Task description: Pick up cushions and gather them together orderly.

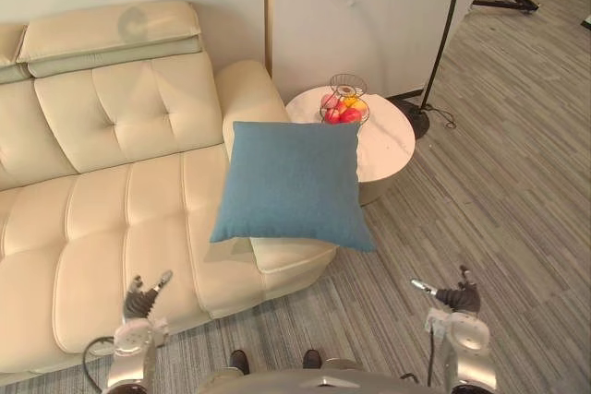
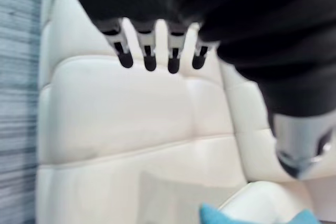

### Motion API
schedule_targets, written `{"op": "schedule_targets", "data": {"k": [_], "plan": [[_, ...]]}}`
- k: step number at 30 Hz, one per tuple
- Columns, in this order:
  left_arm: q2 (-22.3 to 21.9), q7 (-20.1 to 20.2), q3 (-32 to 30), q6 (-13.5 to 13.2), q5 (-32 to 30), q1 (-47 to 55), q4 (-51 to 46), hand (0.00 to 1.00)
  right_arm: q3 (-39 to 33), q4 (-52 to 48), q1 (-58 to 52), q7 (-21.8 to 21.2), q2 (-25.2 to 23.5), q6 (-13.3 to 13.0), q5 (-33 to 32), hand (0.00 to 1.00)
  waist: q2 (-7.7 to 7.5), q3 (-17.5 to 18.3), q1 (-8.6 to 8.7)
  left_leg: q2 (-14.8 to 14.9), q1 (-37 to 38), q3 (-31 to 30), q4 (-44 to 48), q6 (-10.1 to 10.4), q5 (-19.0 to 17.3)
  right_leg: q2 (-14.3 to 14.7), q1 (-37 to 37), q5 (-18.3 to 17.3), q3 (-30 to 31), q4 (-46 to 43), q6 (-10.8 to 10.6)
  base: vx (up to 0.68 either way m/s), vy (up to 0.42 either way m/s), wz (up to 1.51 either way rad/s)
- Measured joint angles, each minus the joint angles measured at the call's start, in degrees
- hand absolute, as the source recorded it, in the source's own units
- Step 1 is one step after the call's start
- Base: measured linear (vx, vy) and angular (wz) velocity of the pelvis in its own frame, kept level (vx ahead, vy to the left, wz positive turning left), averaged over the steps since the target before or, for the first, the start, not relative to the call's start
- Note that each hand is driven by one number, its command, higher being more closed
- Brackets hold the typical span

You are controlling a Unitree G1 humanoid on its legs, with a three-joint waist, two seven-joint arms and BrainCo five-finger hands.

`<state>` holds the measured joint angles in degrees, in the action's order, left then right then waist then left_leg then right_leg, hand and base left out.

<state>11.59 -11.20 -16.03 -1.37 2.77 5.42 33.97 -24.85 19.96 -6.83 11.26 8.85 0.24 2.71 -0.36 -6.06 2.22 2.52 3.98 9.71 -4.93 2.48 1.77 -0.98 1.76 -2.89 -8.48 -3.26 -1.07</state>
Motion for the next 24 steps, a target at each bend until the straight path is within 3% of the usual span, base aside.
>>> {"op": "schedule_targets", "data": {"k": [4,11,14,24], "plan": [[3.0,-0.2,0.2,0.0,0.9,-2.4,-2.1,0.00,0.1,-1.4,4.4,0.0,3.3,0.0,0.0,0.00,0.61,0.3,0.03,-0.1,-0.4,0.2,0.0,-0.2,0.3,0.0,-0.2,1.2,0.0,1.3,0.0,0.00,0.000,0.00],[3.6,-1.2,1.2,-0.3,1.0,-6.9,-4.7,0.00,4.9,-3.8,11.8,0.1,5.5,0.0,0.0,0.00,1.07,0.2,-0.20,0.0,-3.1,0.3,0.1,-0.4,0.9,0.2,-2.6,2.4,0.2,2.1,0.4,0.00,0.000,0.00],[3.7,-1.4,5.2,-0.5,1.0,-11.2,-5.9,0.00,9.6,-5.7,15.8,0.1,7.6,-0.1,-0.1,0.00,1.65,-0.2,-1.00,0.0,-6.8,0.0,0.4,-0.6,2.2,0.2,-6.1,3.7,0.1,2.2,1.0,-0.03,-0.001,0.03],[3.7,-2.5,13.5,-1.5,2.3,-23.4,-5.3,0.00,20.6,-5.4,27.5,0.2,8.0,-0.6,-0.8,0.00,3.00,-3.8,-1.75,0.1,-13.1,-0.9,0.0,-1.3,5.0,0.1,-13.0,5.1,-0.5,-0.2,1.3,-0.09,0.016,0.06]]}}
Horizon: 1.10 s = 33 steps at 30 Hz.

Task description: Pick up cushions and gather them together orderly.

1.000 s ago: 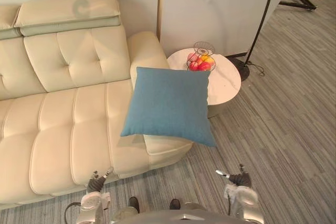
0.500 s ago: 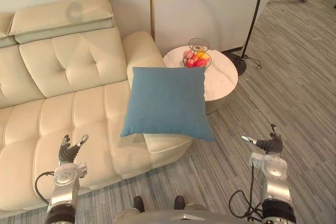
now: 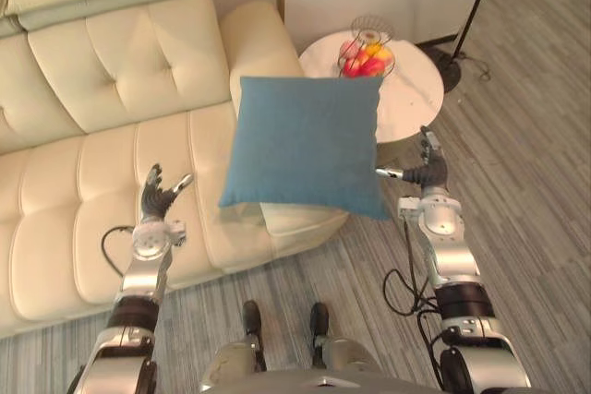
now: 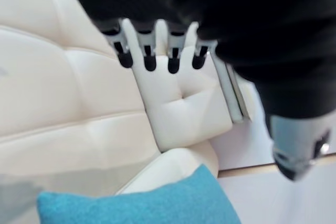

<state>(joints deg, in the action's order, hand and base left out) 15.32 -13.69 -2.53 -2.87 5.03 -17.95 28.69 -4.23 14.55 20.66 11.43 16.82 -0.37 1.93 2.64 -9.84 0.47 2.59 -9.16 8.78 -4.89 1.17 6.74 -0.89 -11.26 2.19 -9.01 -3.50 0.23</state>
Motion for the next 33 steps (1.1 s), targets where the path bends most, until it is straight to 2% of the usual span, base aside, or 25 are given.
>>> {"op": "schedule_targets", "data": {"k": [4,11,18,20,25,29,33], "plan": [[-0.1,0.0,4.0,-0.1,1.7,-6.0,5.4,0.00,4.1,3.3,6.5,0.0,0.0,0.0,-0.5,0.00,0.17,-1.4,0.00,0.0,-2.1,-0.6,0.3,0.1,1.6,-0.3,-2.7,0.0,-0.8,-2.1,0.1,-0.03,0.015,0.08],[0.1,-0.5,7.4,0.0,2.0,-16.9,14.3,0.00,6.4,12.6,15.7,0.6,0.0,0.2,-2.1,0.00,0.42,-5.3,-0.16,-0.2,-5.4,-0.9,0.2,0.2,3.3,-1.0,-7.7,-0.2,-1.3,-6.3,0.3,-0.09,-0.006,0.04],[4.3,-0.9,8.4,0.7,-0.9,-29.5,24.0,0.00,6.5,19.8,25.9,2.2,0.5,0.3,-3.9,0.00,0.42,-10.9,0.73,-0.2,-9.4,-0.8,0.0,0.1,5.1,-1.6,-13.4,-0.1,-1.4,-10.4,0.6,-0.10,-0.041,0.02],[4.9,-1.0,8.4,1.6,-0.9,-31.7,25.4,0.00,7.1,20.4,27.4,2.6,1.6,0.4,-3.9,0.00,0.42,-11.2,0.82,-0.2,-11.3,-0.7,0.0,0.2,5.7,-1.9,-16.0,-0.2,-1.4,-11.7,0.7,-0.07,-0.043,0.02],[5.8,-1.0,8.0,2.5,-0.9,-33.3,26.1,0.00,5.3,20.4,28.2,4.8,1.9,0.2,-3.8,0.00,0.34,-12.8,1.04,-0.6,-13.3,-0.7,0.0,0.2,6.3,-2.6,-19.6,-1.5,-1.4,-15.1,1.2,-0.04,-0.040,0.04],[5.7,-2.4,6.9,2.8,-0.8,-33.4,25.7,0.00,0.7,19.0,26.8,9.5,1.0,0.7,-3.7,0.00,0.33,-12.8,0.90,-0.3,-14.3,1.5,0.0,0.2,5.9,-3.0,-21.0,-2.0,-1.3,-16.0,1.2,-0.01,-0.018,0.01],[4.7,-3.8,5.1,3.0,-0.8,-33.3,21.1,0.00,-4.2,12.9,18.8,13.2,-2.3,1.4,-3.8,0.00,0.19,-12.9,0.70,-0.1,-14.0,4.3,0.0,0.3,5.9,-3.5,-21.1,-2.7,-0.9,-16.6,0.9,0.02,0.007,-0.01]]}}
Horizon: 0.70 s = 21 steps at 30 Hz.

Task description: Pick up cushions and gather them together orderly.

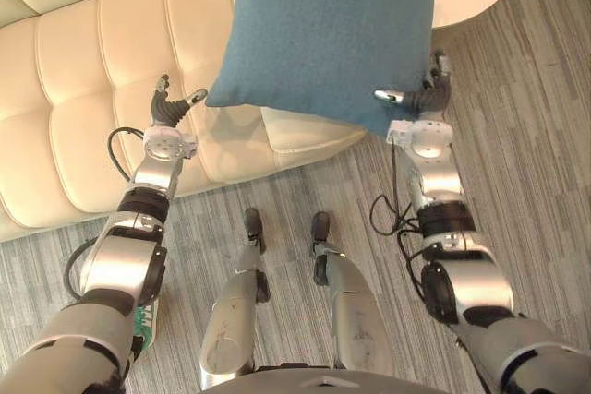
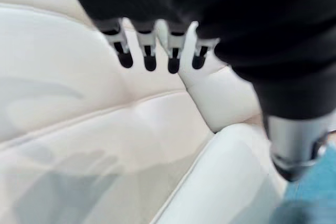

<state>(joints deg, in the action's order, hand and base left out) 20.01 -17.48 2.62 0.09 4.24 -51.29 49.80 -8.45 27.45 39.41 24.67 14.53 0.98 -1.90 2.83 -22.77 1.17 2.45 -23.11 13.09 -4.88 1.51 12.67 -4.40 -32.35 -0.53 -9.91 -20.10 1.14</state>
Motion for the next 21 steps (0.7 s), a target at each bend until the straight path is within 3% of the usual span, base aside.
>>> {"op": "schedule_targets", "data": {"k": [5,10,21], "plan": [[-1.0,-1.1,-0.2,0.0,0.0,0.5,-2.1,0.00,-0.5,-4.6,-4.1,0.9,-3.5,0.2,0.0,0.00,-0.08,-0.1,0.03,-0.4,1.0,1.0,0.0,0.4,-0.4,-0.2,0.0,-0.7,1.2,-1.0,-0.3,0.04,0.003,-0.07],[-2.3,-1.1,-0.1,0.0,-0.1,1.4,-2.1,0.00,1.3,-12.8,-8.1,0.9,-5.1,-1.3,0.0,0.00,-0.43,-0.3,0.93,-0.3,2.7,1.0,0.0,0.4,-0.6,-0.1,1.7,-0.7,1.4,-0.8,-0.3,-0.01,-0.007,-0.03],[-3.3,-1.0,0.0,0.0,-0.9,4.5,-2.1,0.00,1.4,-18.0,-14.4,-0.6,-7.3,-3.6,-0.8,0.00,-0.97,-0.6,1.16,0.0,4.9,0.6,0.0,0.3,-0.7,0.4,4.8,0.1,1.1,0.9,-0.5,-0.02,-0.009,0.00]]}}
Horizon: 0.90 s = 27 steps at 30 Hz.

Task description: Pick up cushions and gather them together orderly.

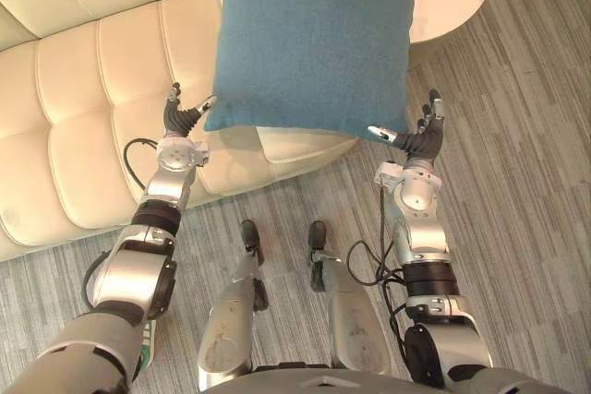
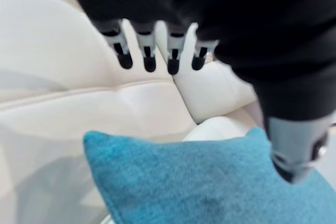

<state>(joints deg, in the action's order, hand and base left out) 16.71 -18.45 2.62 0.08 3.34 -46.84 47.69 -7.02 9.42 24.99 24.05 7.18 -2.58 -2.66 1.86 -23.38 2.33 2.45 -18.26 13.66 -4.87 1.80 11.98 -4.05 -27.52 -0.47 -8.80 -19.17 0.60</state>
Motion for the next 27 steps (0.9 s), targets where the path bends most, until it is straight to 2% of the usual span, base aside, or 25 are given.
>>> {"op": "schedule_targets", "data": {"k": [5,9,17,24,25,26,27], "plan": [[0.0,0.5,0.5,0.0,-0.2,0.0,0.0,0.00,0.0,0.1,-0.1,-0.4,0.3,0.0,-0.5,0.00,-0.10,-0.1,0.25,0.0,0.6,-0.5,0.1,-0.1,0.1,0.0,0.7,-0.1,-0.3,-0.2,0.0,-0.01,-0.022,0.03],[0.2,1.2,2.0,0.0,-0.6,-0.4,0.1,0.00,0.4,1.1,0.6,-2.7,0.8,0.2,-0.5,0.00,-0.91,-0.5,0.21,0.0,0.2,-0.8,0.2,-0.2,0.1,-0.1,0.1,-0.4,-0.5,-0.9,0.1,-0.03,-0.038,0.03],[0.4,2.6,2.6,0.0,-1.8,-4.6,1.6,0.00,3.8,9.9,10.6,-5.3,7.2,1.5,-0.4,0.00,-1.29,-1.1,0.29,0.0,-3.0,-0.9,0.3,-0.3,1.3,-0.3,-3.2,-0.3,-1.3,-1.9,0.3,-0.03,-0.039,0.05],[0.6,2.8,5.7,0.0,-2.4,-8.4,2.3,0.00,7.1,14.3,16.6,-6.3,9.3,2.0,-0.4,0.00,-1.20,-1.2,0.19,0.0,-6.8,-0.9,0.3,-0.3,1.8,-0.5,-7.4,-0.3,-1.1,-2.7,0.3,-0.01,-0.009,0.00],[0.6,2.8,6.4,0.0,-2.4,-8.7,2.3,0.00,7.3,14.4,17.0,-6.3,9.4,2.3,-0.4,1.00,-1.19,-1.2,0.16,0.0,-7.1,-0.9,0.3,-0.3,1.8,-0.5,-7.8,-0.3,-1.0,-2.8,0.3,-0.02,-0.020,-0.03],[0.5,2.9,6.8,0.0,-2.4,-9.1,2.3,1.00,7.6,14.4,17.6,-6.3,9.4,2.6,-0.3,1.00,-1.19,-1.2,0.17,0.0,-7.5,-0.8,0.3,-0.3,1.8,-0.5,-8.4,-0.3,-0.9,-3.0,0.3,-0.02,-0.023,-0.04],[0.3,3.0,7.1,0.0,-2.4,-9.9,2.3,1.00,8.2,14.4,18.5,-6.3,9.5,2.8,-0.3,1.00,-1.18,-1.2,0.25,0.0,-8.3,-0.7,0.3,-0.2,1.8,-0.5,-9.3,-0.2,-0.8,-3.2,0.4,-0.02,-0.022,-0.05]]}}
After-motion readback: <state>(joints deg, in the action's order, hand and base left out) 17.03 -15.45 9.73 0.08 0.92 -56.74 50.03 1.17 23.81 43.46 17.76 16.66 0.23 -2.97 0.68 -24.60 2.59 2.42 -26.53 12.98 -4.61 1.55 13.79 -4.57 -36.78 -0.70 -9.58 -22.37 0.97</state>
